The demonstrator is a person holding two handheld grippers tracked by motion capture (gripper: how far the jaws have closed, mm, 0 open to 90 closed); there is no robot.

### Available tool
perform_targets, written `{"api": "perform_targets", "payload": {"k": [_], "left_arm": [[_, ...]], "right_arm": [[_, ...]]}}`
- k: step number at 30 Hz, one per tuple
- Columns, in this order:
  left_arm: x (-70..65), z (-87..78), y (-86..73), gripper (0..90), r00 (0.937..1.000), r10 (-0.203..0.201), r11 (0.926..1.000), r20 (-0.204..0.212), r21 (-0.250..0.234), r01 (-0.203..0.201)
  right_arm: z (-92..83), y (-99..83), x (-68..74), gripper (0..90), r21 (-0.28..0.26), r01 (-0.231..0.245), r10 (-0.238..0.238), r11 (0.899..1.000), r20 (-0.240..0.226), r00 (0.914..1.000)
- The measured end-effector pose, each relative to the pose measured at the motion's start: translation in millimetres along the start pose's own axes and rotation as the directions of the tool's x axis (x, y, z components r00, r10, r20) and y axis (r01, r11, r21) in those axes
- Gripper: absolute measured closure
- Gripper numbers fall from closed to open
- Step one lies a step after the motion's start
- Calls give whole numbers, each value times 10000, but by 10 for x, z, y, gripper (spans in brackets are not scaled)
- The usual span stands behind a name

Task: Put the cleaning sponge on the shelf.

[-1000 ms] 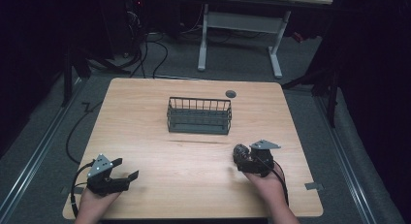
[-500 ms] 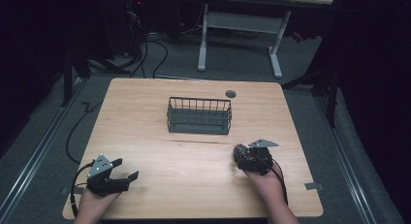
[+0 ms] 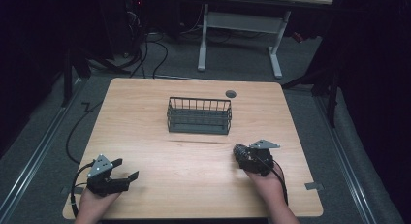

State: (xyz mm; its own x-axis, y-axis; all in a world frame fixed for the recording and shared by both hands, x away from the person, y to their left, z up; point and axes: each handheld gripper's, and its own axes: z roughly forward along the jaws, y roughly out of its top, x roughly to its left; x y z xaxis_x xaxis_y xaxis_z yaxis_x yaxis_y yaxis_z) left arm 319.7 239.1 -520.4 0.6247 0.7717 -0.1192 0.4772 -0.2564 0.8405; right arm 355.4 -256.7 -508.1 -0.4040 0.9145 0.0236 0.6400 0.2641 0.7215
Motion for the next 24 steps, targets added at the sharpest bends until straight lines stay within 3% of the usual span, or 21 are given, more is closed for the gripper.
{"api": "perform_targets", "payload": {"k": [24], "left_arm": [[-5, 18, -7, 177, 9999, 154, 9998, -73, 109, -153]], "right_arm": [[-198, 338, 144, 397, -851, 578, -590, 9947, -117, 9982]]}}
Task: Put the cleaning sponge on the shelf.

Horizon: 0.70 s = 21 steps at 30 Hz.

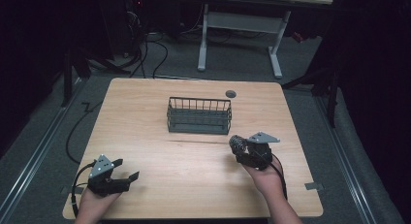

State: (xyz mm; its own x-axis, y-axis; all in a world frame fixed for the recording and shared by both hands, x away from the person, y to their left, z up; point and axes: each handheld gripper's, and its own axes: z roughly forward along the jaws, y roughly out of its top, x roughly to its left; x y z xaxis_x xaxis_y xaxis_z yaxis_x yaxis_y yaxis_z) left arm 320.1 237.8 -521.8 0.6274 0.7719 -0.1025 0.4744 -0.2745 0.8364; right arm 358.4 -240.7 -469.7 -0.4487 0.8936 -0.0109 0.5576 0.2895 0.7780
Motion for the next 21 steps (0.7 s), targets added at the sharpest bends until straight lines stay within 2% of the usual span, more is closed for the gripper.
{"api": "perform_targets", "payload": {"k": [11, 21], "left_arm": [[-1, 2, -1, 178, 10000, 27, 10000, -5, 17, -27], [0, 0, 0, 179, 10000, 26, 10000, -47, 50, -26]], "right_arm": [[-12, 187, 29, 397, -381, -38, 33, 9993, -138, 9999], [7, 420, 80, 397, -767, 185, -197, 9969, -159, 9997]]}}
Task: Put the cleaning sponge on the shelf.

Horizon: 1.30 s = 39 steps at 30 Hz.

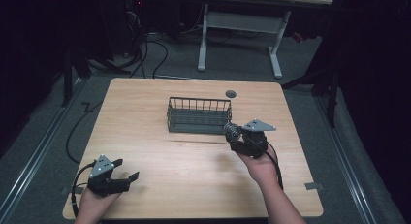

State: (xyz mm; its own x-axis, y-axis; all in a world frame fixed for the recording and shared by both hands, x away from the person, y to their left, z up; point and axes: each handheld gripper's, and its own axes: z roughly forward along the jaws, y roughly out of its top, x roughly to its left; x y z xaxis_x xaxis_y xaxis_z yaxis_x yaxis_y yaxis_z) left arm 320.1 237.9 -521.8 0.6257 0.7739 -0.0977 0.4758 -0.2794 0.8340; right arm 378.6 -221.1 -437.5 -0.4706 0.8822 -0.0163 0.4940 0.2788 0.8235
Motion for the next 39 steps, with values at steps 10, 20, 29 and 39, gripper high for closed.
{"api": "perform_targets", "payload": {"k": [10, 20, 29, 39], "left_arm": [[10, -4, -1, 180, 10000, -39, 10000, -5, 35, 39], [12, -6, 0, 180, 10000, -45, 10000, 25, 23, 45], [16, -3, -2, 180, 10000, -54, 10000, 27, -5, 54], [15, -1, 0, 180, 10000, -43, 10000, 48, 2, 42]], "right_arm": [[66, 189, 40, 397, -189, -35, 34, 9998, -90, 10000], [178, 378, 64, 397, -278, 109, -112, 9996, -105, 9999], [362, 486, 91, 396, -229, 188, -191, 9996, -119, 9997], [567, 585, 46, 396, -25, 80, -79, 10000, 41, 10000]]}}
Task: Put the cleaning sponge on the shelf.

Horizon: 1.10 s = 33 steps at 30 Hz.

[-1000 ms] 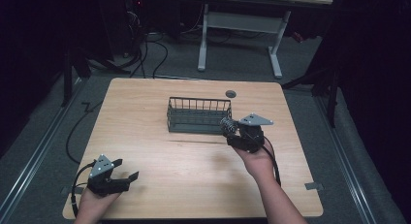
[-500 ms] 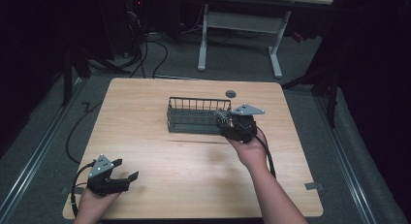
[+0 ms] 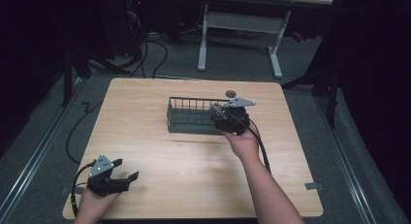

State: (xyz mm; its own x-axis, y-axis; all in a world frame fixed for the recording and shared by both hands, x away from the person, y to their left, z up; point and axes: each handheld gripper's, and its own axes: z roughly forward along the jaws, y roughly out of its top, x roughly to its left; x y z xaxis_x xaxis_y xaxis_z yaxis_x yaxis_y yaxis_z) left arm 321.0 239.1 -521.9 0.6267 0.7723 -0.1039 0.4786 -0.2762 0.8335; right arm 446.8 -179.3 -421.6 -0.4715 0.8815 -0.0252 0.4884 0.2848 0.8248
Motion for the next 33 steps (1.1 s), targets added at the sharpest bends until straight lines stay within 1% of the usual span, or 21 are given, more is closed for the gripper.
{"api": "perform_targets", "payload": {"k": [5, 6, 10, 15, 17, 18, 22, 23, 24, 25, 28, 31, 33], "left_arm": [[1, 3, 0, 180, 10000, 1, 10000, 8, 3, -1], [1, 3, 0, 180, 10000, 1, 10000, 8, 3, -1], [3, 5, 0, 180, 10000, 1, 10000, 13, 6, -1], [5, 4, 0, 180, 10000, 25, 10000, 28, 36, -25], [6, 3, -1, 180, 10000, 26, 10000, 28, 36, -26], [5, 4, -2, 180, 10000, -7, 10000, 17, 4, 7], [13, 3, -5, 180, 10000, -37, 10000, 22, 14, 37], [14, 3, -5, 180, 10000, -29, 10000, 11, 17, 29], [14, 3, -5, 180, 10000, -29, 10000, 11, 17, 29], [14, 4, -6, 180, 10000, -35, 10000, 17, 13, 35], [15, 4, -6, 180, 10000, -30, 10000, 5, 35, 30], [14, 7, -6, 180, 10000, -33, 10000, -2, 39, 33], [14, 6, -5, 180, 10000, -28, 10000, 0, 33, 28]], "right_arm": [[107, 59, -42, 395, 109, -50, 49, 9999, 94, 9999], [107, 59, -42, 395, 109, -50, 49, 9999, 94, 9999], [223, 102, -51, 394, 266, -49, 44, 9996, 166, 9999], [343, 136, -70, 392, 444, -226, 216, 9988, 234, 9995], [366, 139, -72, 392, 449, -254, 243, 9987, 249, 9994], [418, 142, -79, 391, 550, -323, 311, 9980, 225, 9993], [500, 126, -72, 387, 722, -404, 388, 9966, 232, 9990], [520, 120, -73, 383, 747, -429, 417, 9963, 174, 9990], [520, 120, -73, 383, 747, -429, 417, 9963, 174, 9990], [547, 116, -70, 346, 802, -432, 421, 9958, 155, 9990], [545, 133, -63, 287, 584, -485, 476, 9971, 170, 9987], [519, 150, -52, 283, 430, -501, 498, 9978, 88, 9987], [490, 154, -34, 286, 465, -447, 444, 9979, 61, 9990]]}}
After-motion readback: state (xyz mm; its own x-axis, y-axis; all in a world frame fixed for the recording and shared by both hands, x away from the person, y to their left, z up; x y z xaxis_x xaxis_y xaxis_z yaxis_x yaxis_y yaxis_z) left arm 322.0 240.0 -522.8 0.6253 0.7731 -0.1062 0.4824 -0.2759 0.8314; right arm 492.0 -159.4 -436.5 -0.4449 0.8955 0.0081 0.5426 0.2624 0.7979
